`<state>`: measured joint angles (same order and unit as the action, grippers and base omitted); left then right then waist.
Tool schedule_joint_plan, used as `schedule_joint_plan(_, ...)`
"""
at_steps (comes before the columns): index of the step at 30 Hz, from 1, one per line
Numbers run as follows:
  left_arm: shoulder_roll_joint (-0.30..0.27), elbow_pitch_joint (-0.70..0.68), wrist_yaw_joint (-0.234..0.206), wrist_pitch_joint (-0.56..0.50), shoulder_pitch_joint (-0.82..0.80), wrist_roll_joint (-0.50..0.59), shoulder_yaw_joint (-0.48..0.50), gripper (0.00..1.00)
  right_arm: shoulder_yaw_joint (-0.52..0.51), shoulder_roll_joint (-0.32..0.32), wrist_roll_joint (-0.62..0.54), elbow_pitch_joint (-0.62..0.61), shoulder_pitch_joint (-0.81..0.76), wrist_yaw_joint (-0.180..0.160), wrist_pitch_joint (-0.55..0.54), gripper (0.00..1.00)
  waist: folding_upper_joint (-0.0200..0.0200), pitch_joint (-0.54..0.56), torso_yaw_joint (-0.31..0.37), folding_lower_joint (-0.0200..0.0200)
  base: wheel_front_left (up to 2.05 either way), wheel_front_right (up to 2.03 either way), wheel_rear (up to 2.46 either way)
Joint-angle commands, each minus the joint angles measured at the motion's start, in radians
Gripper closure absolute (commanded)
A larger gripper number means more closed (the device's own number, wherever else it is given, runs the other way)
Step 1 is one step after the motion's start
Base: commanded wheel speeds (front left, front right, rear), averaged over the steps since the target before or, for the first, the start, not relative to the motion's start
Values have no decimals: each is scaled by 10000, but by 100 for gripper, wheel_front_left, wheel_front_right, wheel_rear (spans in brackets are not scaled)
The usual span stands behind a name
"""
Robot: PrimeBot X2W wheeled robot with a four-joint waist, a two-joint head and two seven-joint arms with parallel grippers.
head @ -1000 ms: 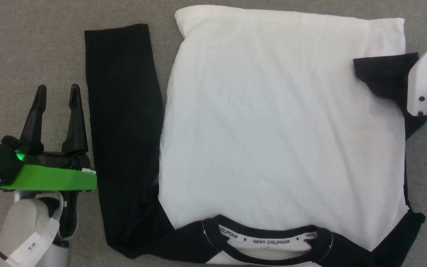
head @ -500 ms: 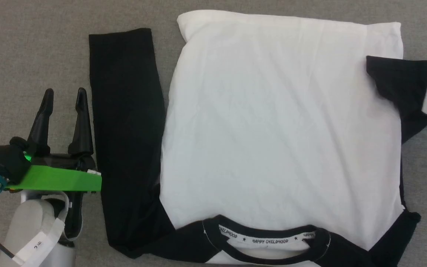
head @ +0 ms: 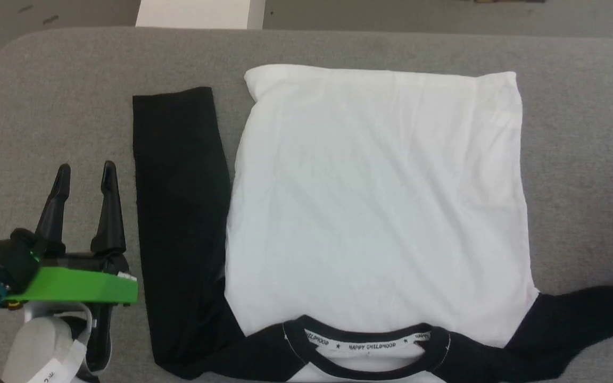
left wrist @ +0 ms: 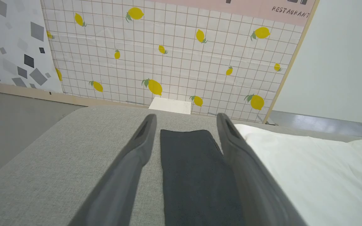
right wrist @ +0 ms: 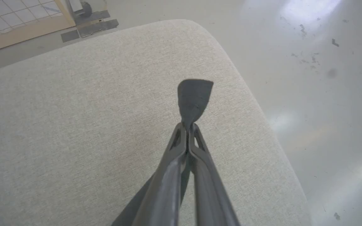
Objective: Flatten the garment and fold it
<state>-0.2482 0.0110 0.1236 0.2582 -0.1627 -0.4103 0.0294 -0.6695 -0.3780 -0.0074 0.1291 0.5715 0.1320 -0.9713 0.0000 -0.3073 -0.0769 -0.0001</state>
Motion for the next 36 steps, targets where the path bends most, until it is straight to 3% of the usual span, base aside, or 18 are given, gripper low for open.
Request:
schedule_joint_plan(1,-18,-44,68,36,156,46,67,0,-162,-122,-195,-129,-133,-13,152,100,0,329,149,1,0,0,0)
schedule_joint_plan(7,127,-27,69,36,561,22,97,0,-33,-474,-283,-214,-394,-13,478,100,0,815,189,1,0,0,0)
schedule_joint_plan(17,336,145,70,36,1185,58,128,0,3671,-1227,2051,-914,-1040,-13,1264,100,0,1924,377,1,0,0,0)
schedule_joint_plan(20,355,149,64,36,1347,72,162,0,4829,-1136,2665,-1226,-1042,-13,1345,100,0,2161,423,1,0,0,0)
schedule_joint_plan(22,360,113,47,36,1463,67,198,0,5601,-947,3042,-1432,-959,-13,1410,100,0,2242,451,1,0,0,0)
schedule_joint_plan(23,377,51,4,36,1626,59,230,0,6854,-515,3448,-1625,-825,-13,1459,100,0,2313,444,1,0,0,0)
schedule_joint_plan(31,389,-35,-38,27,1712,-33,205,0,9639,1281,4025,-1329,-586,-13,1888,100,0,2156,91,1,0,0,0)
schedule_joint_plan(36,380,-7,-39,18,1675,-85,143,0,11285,1859,4478,-637,-536,-13,2242,100,0,2033,-268,1,0,0,0)
